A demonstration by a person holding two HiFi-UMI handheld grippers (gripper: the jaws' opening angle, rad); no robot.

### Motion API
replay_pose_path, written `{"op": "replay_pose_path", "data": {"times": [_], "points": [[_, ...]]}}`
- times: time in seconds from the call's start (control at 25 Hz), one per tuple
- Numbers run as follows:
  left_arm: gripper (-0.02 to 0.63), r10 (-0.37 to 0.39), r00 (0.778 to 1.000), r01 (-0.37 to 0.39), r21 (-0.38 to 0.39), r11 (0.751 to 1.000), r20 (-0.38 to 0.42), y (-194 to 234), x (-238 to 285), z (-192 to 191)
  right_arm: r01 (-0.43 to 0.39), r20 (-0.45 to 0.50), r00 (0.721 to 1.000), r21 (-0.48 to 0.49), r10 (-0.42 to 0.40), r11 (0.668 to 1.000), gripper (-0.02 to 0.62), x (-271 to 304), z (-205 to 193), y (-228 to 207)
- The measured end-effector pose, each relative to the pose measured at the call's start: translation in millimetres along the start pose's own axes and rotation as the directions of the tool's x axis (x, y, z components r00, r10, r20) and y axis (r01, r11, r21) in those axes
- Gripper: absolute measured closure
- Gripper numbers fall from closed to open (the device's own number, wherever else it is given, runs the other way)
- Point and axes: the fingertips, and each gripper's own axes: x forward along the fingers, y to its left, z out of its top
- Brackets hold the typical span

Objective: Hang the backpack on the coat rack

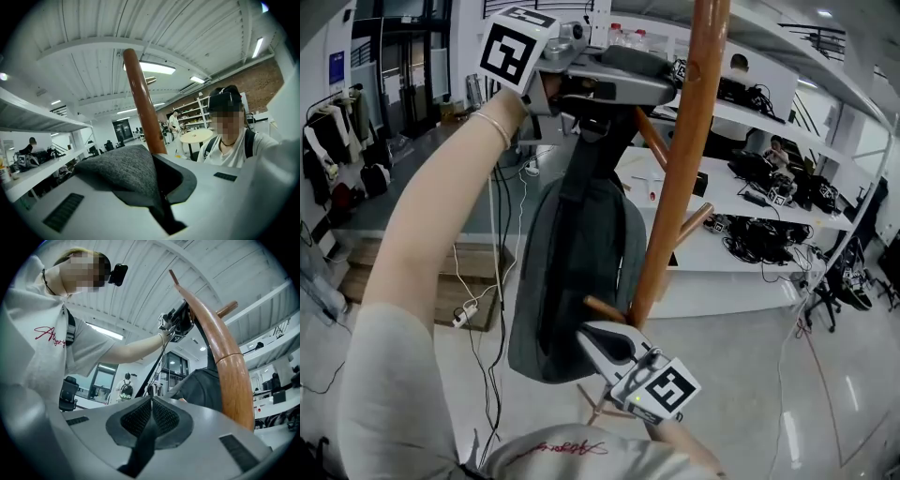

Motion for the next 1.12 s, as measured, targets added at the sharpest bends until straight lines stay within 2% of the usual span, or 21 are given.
{"op": "replay_pose_path", "data": {"times": [0.24,0.36,0.48,0.72,0.84,1.0,1.12], "points": [[0.581,-0.022,1.0,0.022,-0.002,1.0,0.013,-22.0,5.5,-11.9,0.027,-0.036,0.999,-0.038,-0.029,0.999,0.572,-7.2,-14.2,9.1],[0.581,-0.022,0.999,0.022,-0.015,1.0,-0.031,-33.9,11.4,-26.9,0.031,-0.041,0.999,-0.055,-0.033,0.998,0.572,-11.1,-17.2,10.5],[0.581,0.021,0.994,-0.023,-0.018,1.0,-0.107,-38.4,15.3,-50.0,0.03,-0.05,0.998,-0.061,-0.033,0.998,0.572,-11.5,-22.5,15.0],[0.58,0.094,0.983,-0.103,-0.053,0.993,-0.157,-35.8,13.1,-73.0,0.02,-0.055,0.998,-0.015,-0.021,1.0,0.572,-15.7,-29.4,24.4],[0.58,0.166,0.971,-0.176,-0.045,0.983,-0.173,-29.9,13.6,-85.1,0.017,-0.055,0.998,0.01,-0.017,1.0,0.572,-16.3,-33.9,30.6],[0.578,0.227,0.967,-0.238,-0.084,0.968,-0.119,-23.7,12.6,-89.2,0.019,-0.056,0.998,0.035,-0.017,0.999,0.572,-17.5,-37.5,36.5],[0.558,0.296,0.952,-0.302,-0.082,0.95,-0.074,-17.9,12.4,-86.7,0.026,-0.061,0.998,0.043,-0.023,0.999,0.572,-20.0,-40.0,37.5]]}}
